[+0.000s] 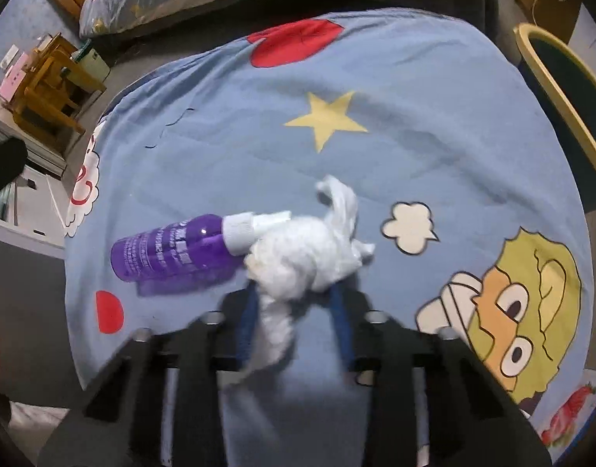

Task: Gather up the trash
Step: 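Grasp the white tissue with the right tool while the left tool grasps the purple spray bottle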

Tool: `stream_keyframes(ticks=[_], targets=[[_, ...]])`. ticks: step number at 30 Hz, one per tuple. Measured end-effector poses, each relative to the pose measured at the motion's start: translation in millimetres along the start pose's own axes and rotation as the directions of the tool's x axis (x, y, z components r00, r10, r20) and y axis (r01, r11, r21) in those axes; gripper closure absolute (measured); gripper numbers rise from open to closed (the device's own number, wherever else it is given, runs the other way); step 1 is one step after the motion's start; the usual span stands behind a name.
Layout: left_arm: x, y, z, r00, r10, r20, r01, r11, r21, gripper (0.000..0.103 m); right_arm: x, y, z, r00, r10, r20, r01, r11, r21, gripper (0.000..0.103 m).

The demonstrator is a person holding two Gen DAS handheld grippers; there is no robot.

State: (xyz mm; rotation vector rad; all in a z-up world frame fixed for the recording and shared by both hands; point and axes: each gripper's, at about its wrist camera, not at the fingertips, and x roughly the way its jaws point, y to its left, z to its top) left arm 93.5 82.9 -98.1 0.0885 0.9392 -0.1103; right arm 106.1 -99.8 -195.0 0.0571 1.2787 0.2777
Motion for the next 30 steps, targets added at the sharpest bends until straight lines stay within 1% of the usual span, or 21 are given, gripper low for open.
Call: stream_keyframes(ticks=[1, 4, 6, 8, 11, 14, 15, 17, 19, 22, 25, 26, 27, 28, 29, 30], targets=[[3, -2, 0, 1.000, -0.001, -0.008, 0.001, 1.000, 0.011, 0.008, -3, -4, 0, 1.000, -0.006, -0.002, 0.006, 1.000, 0.005, 0.085], [12, -9, 3, 1.000, -0.011, -0.029, 0.012, 1.000, 0.026, 0.008, -19, -15, 7, 1.000, -0.019, -0.004, 0.019, 1.000, 0.013, 0.086], [16, -14, 4, 0.999, -0.026, -0.038, 0.027, 0.999, 0.030, 0.008, -37, -20, 20, 1.000, -0.028, 0.014, 0.028, 1.000, -0.007, 0.086], [23, -23, 4, 0.997, -0.050, -0.058, 0.053, 0.997, 0.047, 0.008, -63, -26, 37, 0.998, -0.015, 0.055, 0.016, 1.000, -0.018, 0.086], [35, -38, -1, 0.992, -0.061, -0.107, 0.072, 0.991, 0.109, 0.008, -94, -35, 55, 0.993, -0.032, 0.110, 0.039, 0.998, -0.059, 0.086], [51, -53, -10, 0.985, -0.053, -0.163, 0.082, 0.981, 0.177, 0.009, -110, -49, 62, 0.989, -0.025, 0.146, 0.035, 0.997, -0.066, 0.086], [56, -58, -13, 0.982, -0.046, -0.180, 0.083, 0.976, 0.200, 0.009, -111, -54, 62, 0.988, -0.016, 0.152, 0.025, 0.998, -0.056, 0.086], [67, -67, -20, 0.975, -0.031, -0.218, 0.087, 0.964, 0.251, 0.012, -104, -64, 64, 0.990, 0.033, 0.140, -0.032, 0.999, -0.005, 0.086], [77, -73, -25, 0.966, -0.019, -0.256, 0.094, 0.954, 0.284, 0.022, -97, -67, 66, 0.989, 0.058, 0.135, -0.063, 0.998, 0.028, 0.086], [88, -81, -31, 0.953, -0.014, -0.302, 0.111, 0.946, 0.306, 0.030, -95, -62, 71, 0.989, 0.051, 0.140, -0.052, 0.999, 0.006, 0.086], [98, -86, -35, 0.944, -0.008, -0.331, 0.119, 0.940, 0.319, 0.037, -97, -63, 74, 0.986, 0.076, 0.147, -0.079, 0.997, 0.012, 0.086], [99, -87, -34, 0.945, -0.010, -0.326, 0.119, 0.941, 0.318, 0.037, -97, -63, 75, 0.985, 0.083, 0.149, -0.086, 0.996, 0.013, 0.086], [99, -88, -32, 0.946, -0.019, -0.323, 0.125, 0.943, 0.309, 0.040, -98, -63, 76, 0.984, 0.088, 0.154, -0.091, 0.996, 0.014, 0.086], [99, -88, -29, 0.944, -0.038, -0.329, 0.141, 0.946, 0.293, 0.047, -99, -63, 77, 0.983, 0.092, 0.157, -0.096, 0.995, 0.016, 0.086], [100, -88, -27, 0.942, -0.053, -0.330, 0.151, 0.948, 0.281, 0.052, -100, -65, 78, 0.982, 0.098, 0.161, -0.102, 0.995, 0.017, 0.086], [100, -87, -25, 0.941, -0.064, -0.331, 0.160, 0.950, 0.270, 0.059, -101, -66, 79, 0.981, 0.102, 0.164, -0.106, 0.994, 0.019, 0.086]])
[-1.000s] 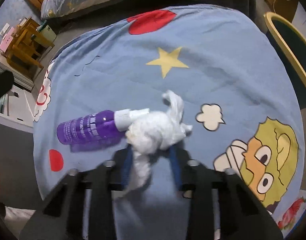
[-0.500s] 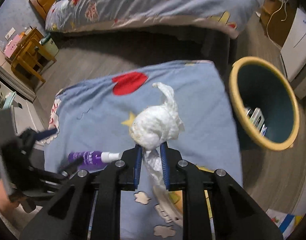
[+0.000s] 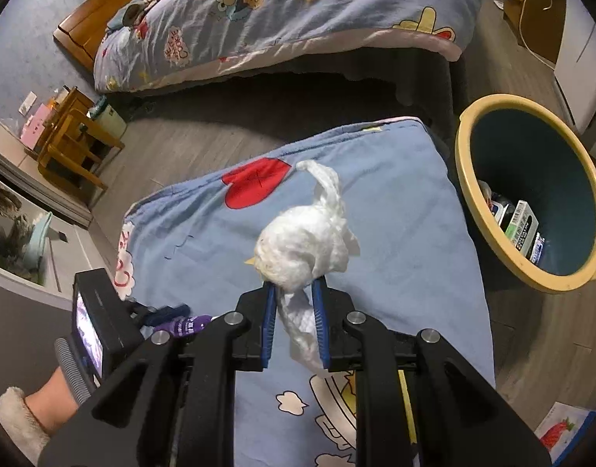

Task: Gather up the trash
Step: 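Grasp the white tissue with the right tool while the left tool grasps the purple spray bottle, then carry the tissue and spray bottle over the bin and open both tools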

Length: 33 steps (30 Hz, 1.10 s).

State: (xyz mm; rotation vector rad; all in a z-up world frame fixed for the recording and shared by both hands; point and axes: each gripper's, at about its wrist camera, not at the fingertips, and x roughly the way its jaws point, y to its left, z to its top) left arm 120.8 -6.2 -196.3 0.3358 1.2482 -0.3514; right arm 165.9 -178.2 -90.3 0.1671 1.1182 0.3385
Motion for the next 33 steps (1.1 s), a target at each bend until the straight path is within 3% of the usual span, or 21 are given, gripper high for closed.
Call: stream_keyframes(ticks=[4, 12, 24, 28, 33], targets=[[-6, 3, 8, 1.000, -0.010, 0.018, 0.011, 1.000, -0.012, 0.067, -4, -3, 2, 1.000, 0.007, 0.013, -0.007, 1.000, 0.002, 0.086], [-39, 12, 20, 0.986, -0.019, 0.168, 0.033, 0.996, -0.083, 0.068, -13, -10, 7, 0.999, 0.020, 0.038, -0.021, 1.000, 0.017, 0.086], [-96, 5, 45, 0.930, -0.032, 0.367, 0.081, 0.989, -0.121, 0.069, -24, -17, 10, 0.997, 0.016, 0.070, -0.017, 1.000, 0.012, 0.086], [-101, -1, 56, 0.919, -0.033, 0.393, 0.085, 0.990, -0.115, 0.069, -29, -23, 12, 0.996, 0.017, 0.084, -0.018, 1.000, 0.022, 0.086], [-104, -13, 64, 0.918, -0.010, 0.396, 0.052, 0.994, -0.097, 0.069, -38, -35, 15, 0.994, 0.021, 0.104, -0.026, 0.999, 0.041, 0.086]])
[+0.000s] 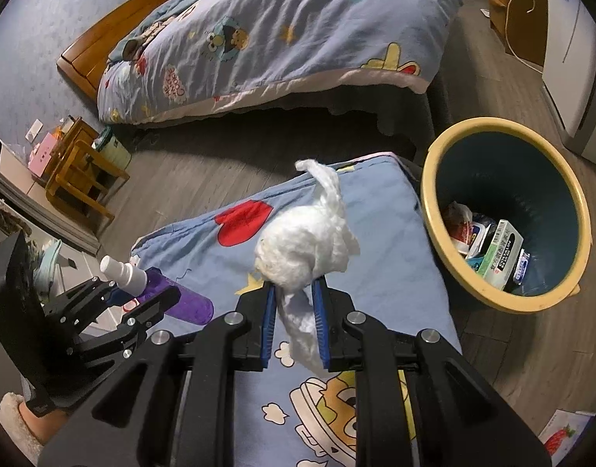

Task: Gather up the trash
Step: 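Carry the tissue and spray bottle over the bin and open both tools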

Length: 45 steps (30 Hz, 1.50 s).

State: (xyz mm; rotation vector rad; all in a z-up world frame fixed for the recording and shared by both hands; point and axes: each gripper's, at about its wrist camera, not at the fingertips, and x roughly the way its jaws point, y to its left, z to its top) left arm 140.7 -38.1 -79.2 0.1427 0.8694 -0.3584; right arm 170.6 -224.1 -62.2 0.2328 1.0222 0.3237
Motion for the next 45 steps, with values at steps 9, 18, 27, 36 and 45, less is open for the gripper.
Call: stream_keyframes(ticks=[9, 18, 27, 36, 45], targets=[[1, -33, 13, 1.000, -0.004, 0.016, 0.003, 0.999, 0.037, 0.069, -15, -35, 10, 0.999, 0.002, 0.038, -0.005, 0.998, 0.064, 0.086], [4, -80, 35, 0.999, -0.026, 0.035, 0.024, 0.997, 0.079, 0.069, -32, -88, 29, 0.995, -0.057, 0.088, 0.046, 0.992, 0.119, 0.086], [27, -122, 76, 0.996, -0.074, 0.053, 0.071, 0.995, 0.071, 0.069, -41, -150, 40, 0.979, -0.165, 0.116, 0.141, 0.972, 0.189, 0.086], [47, -151, 113, 0.992, -0.082, 0.094, 0.072, 0.992, 0.104, 0.069, -35, -209, 40, 0.970, -0.218, 0.112, 0.178, 0.942, 0.285, 0.086], [86, -172, 138, 0.989, -0.121, 0.079, 0.112, 0.988, 0.107, 0.069, -27, -243, 39, 0.971, -0.208, 0.117, 0.153, 0.920, 0.362, 0.085]])
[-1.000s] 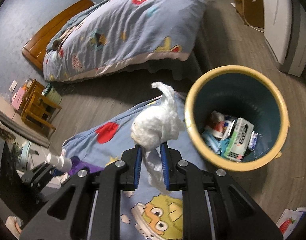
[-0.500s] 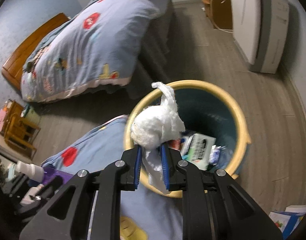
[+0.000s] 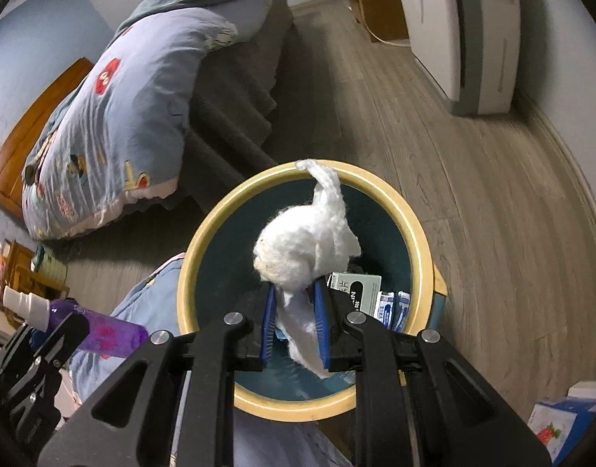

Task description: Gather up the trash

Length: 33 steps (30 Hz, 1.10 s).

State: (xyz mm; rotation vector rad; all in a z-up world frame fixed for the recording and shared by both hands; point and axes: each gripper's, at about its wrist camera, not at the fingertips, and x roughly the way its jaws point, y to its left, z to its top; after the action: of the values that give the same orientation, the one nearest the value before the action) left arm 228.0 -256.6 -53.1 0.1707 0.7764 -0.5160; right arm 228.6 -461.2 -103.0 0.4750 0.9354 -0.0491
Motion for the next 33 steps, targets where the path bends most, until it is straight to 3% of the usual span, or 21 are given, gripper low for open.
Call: stream_keyframes(ticks=[6, 9, 11, 13, 14, 23, 27, 31, 33], targets=[[28, -8, 7, 0.999, -0.026, -0.020, 0.026, 1.000, -0.003, 0.069, 8, -8, 1, 0.999, 0.040, -0.011, -0.039, 0.998, 0.051, 0.082], [40, -9, 9, 0.999, -0.026, -0.035, 0.025, 1.000, -0.011, 0.069, 10, -5, 2, 0.997, 0.073, -0.008, -0.073, 0.996, 0.052, 0.071], [44, -9, 9, 0.999, -0.021, -0.037, 0.021, 1.000, -0.010, 0.066, 10, -1, 2, 0.997, 0.072, 0.000, -0.072, 0.997, 0.033, 0.054], [44, -9, 8, 0.999, -0.018, -0.028, 0.017, 1.000, -0.017, 0.045, 10, 1, 2, 0.997, 0.073, -0.001, -0.073, 0.997, 0.030, 0.052], [43, -8, 8, 1.000, -0.017, -0.017, 0.016, 1.000, -0.021, 0.042, 11, 1, 2, 0.997, 0.071, -0.003, -0.071, 0.997, 0.027, 0.052], [33, 1, -7, 1.000, -0.014, -0.018, 0.013, 0.999, -0.048, 0.028, 5, -5, -2, 0.999, 0.037, -0.014, -0.037, 0.999, 0.035, 0.047], [18, 1, -21, 1.000, -0.002, -0.019, 0.001, 0.999, -0.046, 0.019, -13, -3, -2, 1.000, -0.007, -0.008, 0.006, 1.000, -0.030, 0.042], [-5, -2, -30, 1.000, 0.012, -0.006, -0.013, 0.999, -0.043, 0.009, -46, -4, -2, 0.999, -0.014, 0.048, 0.020, 0.992, -0.121, 0.014], [-14, -5, -34, 1.000, 0.011, -0.010, -0.012, 0.999, -0.037, 0.008, -65, -4, -5, 0.996, -0.028, 0.087, 0.045, 0.979, -0.201, 0.006]])
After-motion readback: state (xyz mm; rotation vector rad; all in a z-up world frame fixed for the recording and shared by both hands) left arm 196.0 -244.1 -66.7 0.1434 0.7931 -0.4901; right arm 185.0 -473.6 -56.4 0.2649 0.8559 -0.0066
